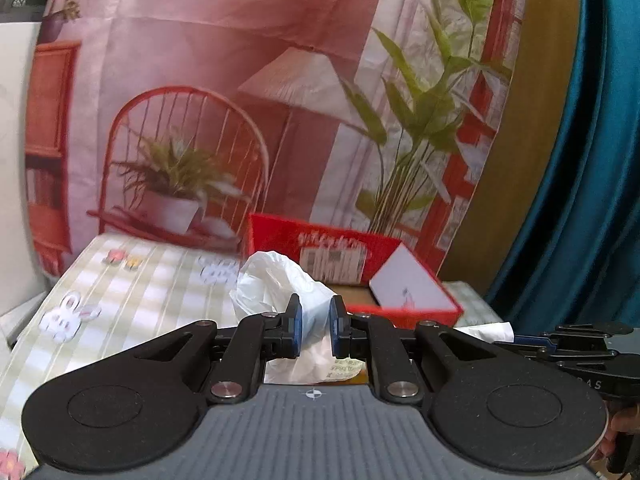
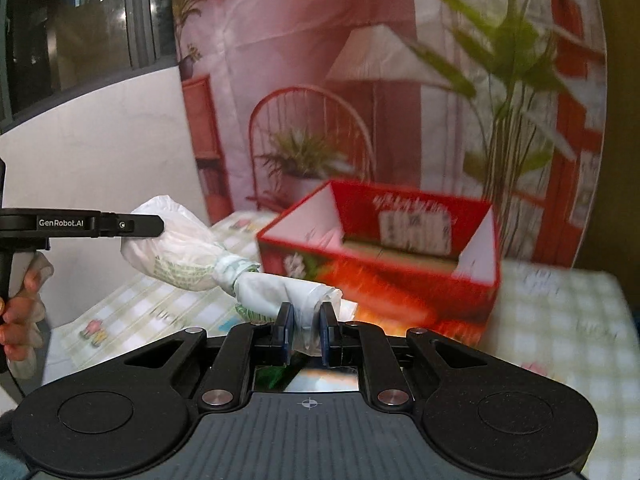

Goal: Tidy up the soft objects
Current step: 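Lift the white bundle with both grippers and lower it into the red box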

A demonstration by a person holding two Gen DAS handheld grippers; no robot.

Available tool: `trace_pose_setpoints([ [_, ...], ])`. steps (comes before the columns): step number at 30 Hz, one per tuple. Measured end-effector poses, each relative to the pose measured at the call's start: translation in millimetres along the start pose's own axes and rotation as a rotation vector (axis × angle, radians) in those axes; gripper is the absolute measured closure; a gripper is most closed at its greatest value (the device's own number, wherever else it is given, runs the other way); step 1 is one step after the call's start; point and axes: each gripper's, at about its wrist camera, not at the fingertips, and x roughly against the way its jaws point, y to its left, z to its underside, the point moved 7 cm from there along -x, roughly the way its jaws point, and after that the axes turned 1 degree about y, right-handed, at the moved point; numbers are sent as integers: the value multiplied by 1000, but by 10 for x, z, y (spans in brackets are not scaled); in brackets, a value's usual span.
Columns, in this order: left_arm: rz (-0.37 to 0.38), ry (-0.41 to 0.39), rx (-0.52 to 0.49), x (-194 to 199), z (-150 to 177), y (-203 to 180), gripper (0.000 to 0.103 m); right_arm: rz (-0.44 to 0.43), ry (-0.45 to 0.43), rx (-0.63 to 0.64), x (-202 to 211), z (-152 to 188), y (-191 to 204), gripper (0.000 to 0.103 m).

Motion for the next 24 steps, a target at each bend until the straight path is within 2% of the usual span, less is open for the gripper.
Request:
trace_pose_setpoints([
  [11,13,-8,-32,-766,-590,-110,89,103,-32,28,-497,-648,-643,91],
  [24,7,65,-55,-1670,-818,-153,89,183,22,2,-1146,-878,-1244,91],
])
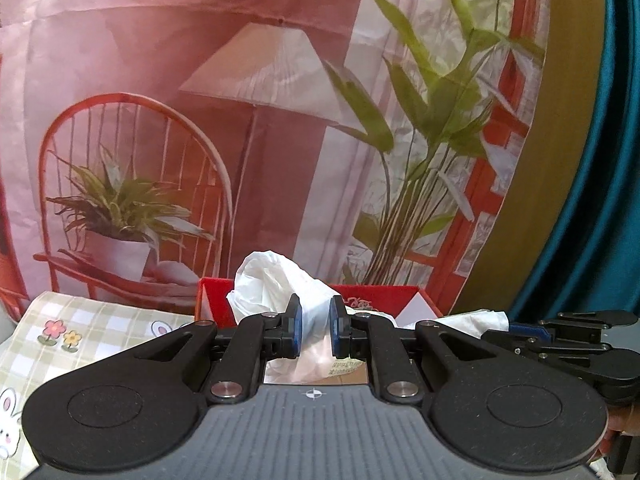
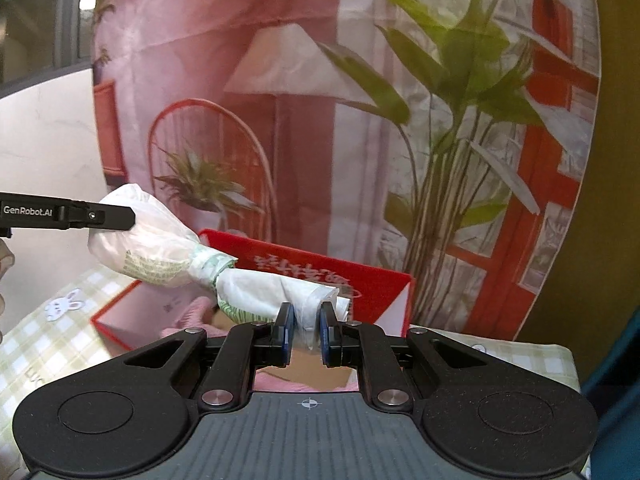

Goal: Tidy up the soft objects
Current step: 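Lift the white bundle with both grippers and lower it into the red box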

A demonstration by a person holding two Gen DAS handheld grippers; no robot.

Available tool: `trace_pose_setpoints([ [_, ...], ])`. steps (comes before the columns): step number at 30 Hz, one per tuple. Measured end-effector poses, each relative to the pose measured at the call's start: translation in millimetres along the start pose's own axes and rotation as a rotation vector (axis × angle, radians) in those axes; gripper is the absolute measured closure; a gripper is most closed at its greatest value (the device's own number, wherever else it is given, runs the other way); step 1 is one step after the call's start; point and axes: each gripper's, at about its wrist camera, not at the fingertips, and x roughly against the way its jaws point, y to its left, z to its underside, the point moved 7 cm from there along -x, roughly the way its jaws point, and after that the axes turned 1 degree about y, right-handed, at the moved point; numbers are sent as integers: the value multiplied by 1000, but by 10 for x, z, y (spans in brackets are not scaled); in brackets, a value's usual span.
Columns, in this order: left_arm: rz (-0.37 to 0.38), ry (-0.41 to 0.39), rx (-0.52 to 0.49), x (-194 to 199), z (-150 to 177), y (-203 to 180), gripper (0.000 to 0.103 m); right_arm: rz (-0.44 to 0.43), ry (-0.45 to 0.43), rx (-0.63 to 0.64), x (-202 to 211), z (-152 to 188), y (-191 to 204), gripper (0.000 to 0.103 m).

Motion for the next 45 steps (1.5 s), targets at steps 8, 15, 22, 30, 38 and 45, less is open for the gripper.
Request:
trace_pose_setpoints([
  [8,-17,56,-3,-433,-39,77,89,25,47,2,-459,-54,-145,91],
  [15,-16,113,-3,-672,9,190,89,29,87,15,-755,-49,-188,91],
  [22,-9,155,1,-807,76,265,89,25,115,11,-935,-25,-225,91],
  [30,-1,185,-2,-912,124,285,88,35,145,-3,-1077,21,-293,91],
  [38,-19,214,-8,-1037,184,345,88,41,171,-10,-1225,58,-281,91],
  [45,-13,230,-10,-1130,232,384,71,43,208,-15,-1374,135,-244,91],
])
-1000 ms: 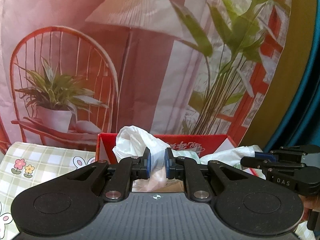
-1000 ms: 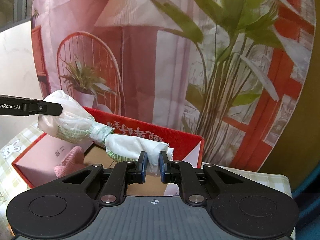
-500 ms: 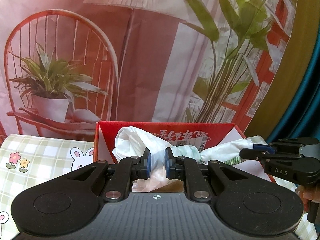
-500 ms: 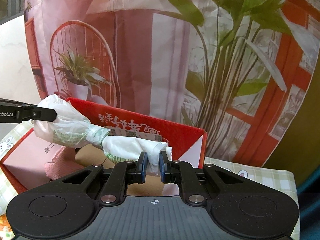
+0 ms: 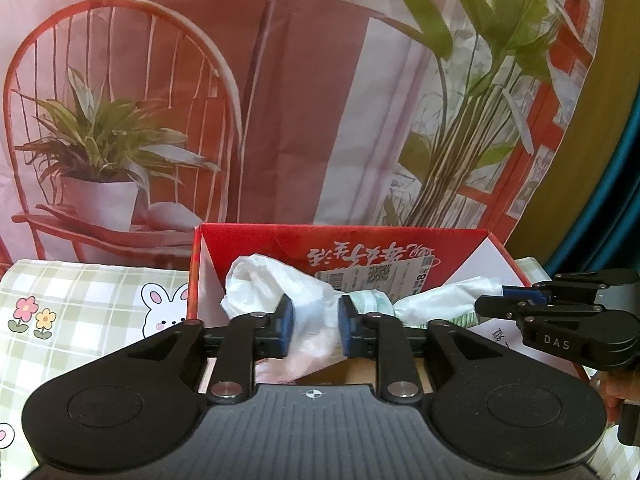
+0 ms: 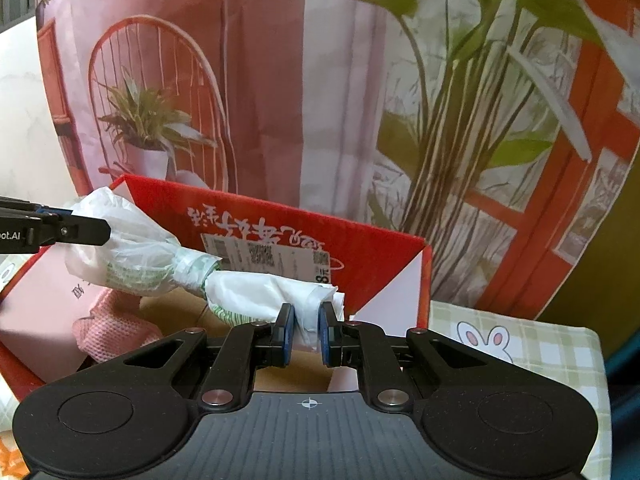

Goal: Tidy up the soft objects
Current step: 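Lift the white bundle with both grippers and lower it into the red box, then open both grippers to release the white bundle beside the pink cloth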

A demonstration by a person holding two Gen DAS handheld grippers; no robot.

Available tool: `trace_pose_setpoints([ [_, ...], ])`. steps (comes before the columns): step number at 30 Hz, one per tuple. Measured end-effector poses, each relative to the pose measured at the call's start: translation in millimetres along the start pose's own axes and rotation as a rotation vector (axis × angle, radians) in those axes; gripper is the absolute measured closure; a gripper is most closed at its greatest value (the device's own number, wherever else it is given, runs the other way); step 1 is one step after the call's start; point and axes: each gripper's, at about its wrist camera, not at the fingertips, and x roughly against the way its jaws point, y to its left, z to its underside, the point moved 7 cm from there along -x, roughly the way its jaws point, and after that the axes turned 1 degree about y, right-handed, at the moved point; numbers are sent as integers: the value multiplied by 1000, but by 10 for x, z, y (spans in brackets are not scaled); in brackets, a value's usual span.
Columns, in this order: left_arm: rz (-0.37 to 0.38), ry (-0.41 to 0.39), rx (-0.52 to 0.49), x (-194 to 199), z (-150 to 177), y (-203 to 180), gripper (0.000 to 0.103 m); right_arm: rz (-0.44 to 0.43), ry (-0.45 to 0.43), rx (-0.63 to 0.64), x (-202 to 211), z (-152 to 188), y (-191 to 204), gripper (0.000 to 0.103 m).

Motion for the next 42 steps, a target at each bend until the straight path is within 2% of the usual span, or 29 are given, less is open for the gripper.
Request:
trace_pose_setpoints([
  [3,1,0,-6,-12,13,-2,58,-4,15,7,-46,11,6,90],
  [5,1,-2,-17,-3,15,-17,52,-6,30,16,-73,24,20,85],
  [8,7,-8,-32,30,7,-57,48,-2,21,26,-51,19,44,75],
  [10,5,-15,-42,71,0,-76,41,11,7,33,-15,3,60,63],
  [13,-2,-28,-56,165,-5,-92,35,22,-17,50,71,-13,96,51],
  [23,-31,-58,-99,591,29,-144,22,16,-60,53,438,38,234,29],
  [25,-33,-64,-107,696,44,-172,15,19,-73,41,531,53,244,16],
  [28,-28,-78,-112,851,75,-226,2,12,-99,12,688,82,257,3],
  [29,-28,-83,-110,904,88,-245,1,9,-106,1,736,93,253,1],
  [35,-18,-83,-115,1187,283,-366,0,-4,-122,-50,1016,228,264,0],
  [42,-29,-72,-124,1496,713,-403,0,-27,-138,-85,1330,551,358,0],
])
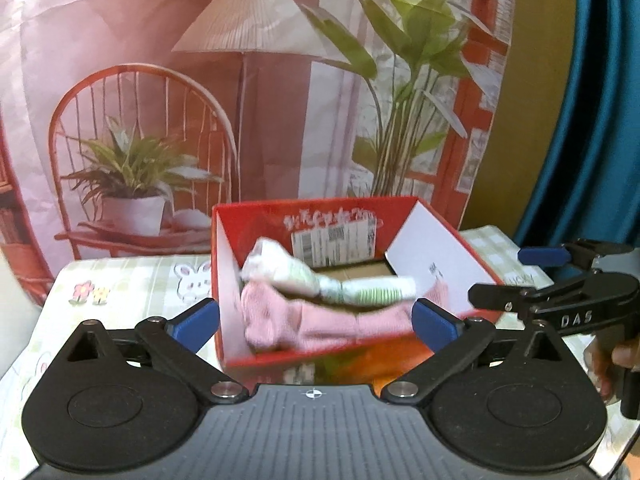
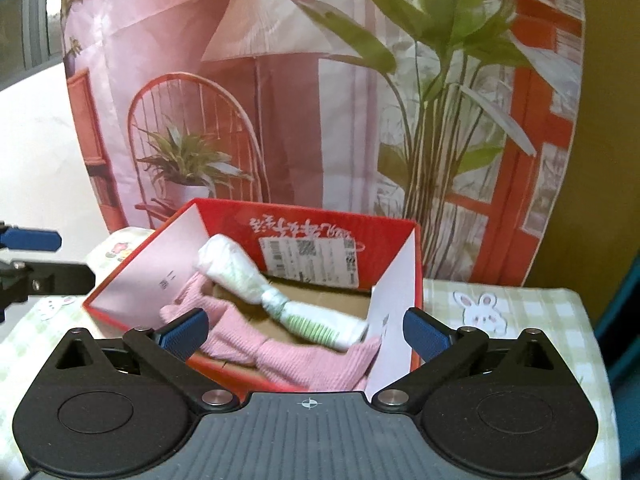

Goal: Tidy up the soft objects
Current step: 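Open both grippers to release the white bundle beside the pink cloth, then move both grippers to the green knitted pouch and close on it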

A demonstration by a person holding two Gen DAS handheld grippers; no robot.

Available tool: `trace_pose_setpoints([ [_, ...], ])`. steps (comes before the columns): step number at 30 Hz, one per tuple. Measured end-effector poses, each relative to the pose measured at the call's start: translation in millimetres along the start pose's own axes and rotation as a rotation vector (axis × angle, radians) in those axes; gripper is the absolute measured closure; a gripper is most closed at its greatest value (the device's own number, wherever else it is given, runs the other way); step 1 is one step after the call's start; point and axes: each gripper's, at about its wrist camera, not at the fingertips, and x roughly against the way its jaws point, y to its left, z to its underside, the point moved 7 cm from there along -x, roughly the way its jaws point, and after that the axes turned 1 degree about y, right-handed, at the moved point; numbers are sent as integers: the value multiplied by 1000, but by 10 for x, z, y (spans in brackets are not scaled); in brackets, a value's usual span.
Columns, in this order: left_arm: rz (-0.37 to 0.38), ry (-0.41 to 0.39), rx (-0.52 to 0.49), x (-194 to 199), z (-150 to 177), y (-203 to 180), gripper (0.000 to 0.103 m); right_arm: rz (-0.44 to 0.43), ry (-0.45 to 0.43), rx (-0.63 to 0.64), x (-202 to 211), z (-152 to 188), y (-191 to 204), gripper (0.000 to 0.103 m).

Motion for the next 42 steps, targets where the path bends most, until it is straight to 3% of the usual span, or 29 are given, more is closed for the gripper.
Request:
trace_pose_setpoints([
  [4,-9,-26,5,218,218,-4,0,-2,-27,14,213,177,78,0],
  [12,2,4,58,380,683,-12,0,-47,-48,25,500,623,267,0],
  [26,-8,92,155,554,1371,192,8,-125,24,32,651,1213,817,9],
  [30,-3,112,182,590,1515,225,13,-158,62,79,652,1348,1006,21],
  [37,42,154,213,516,1636,213,38,-210,118,150,607,1513,1265,48],
  [42,86,175,218,441,1647,152,41,-245,127,202,627,1536,1412,58],
])
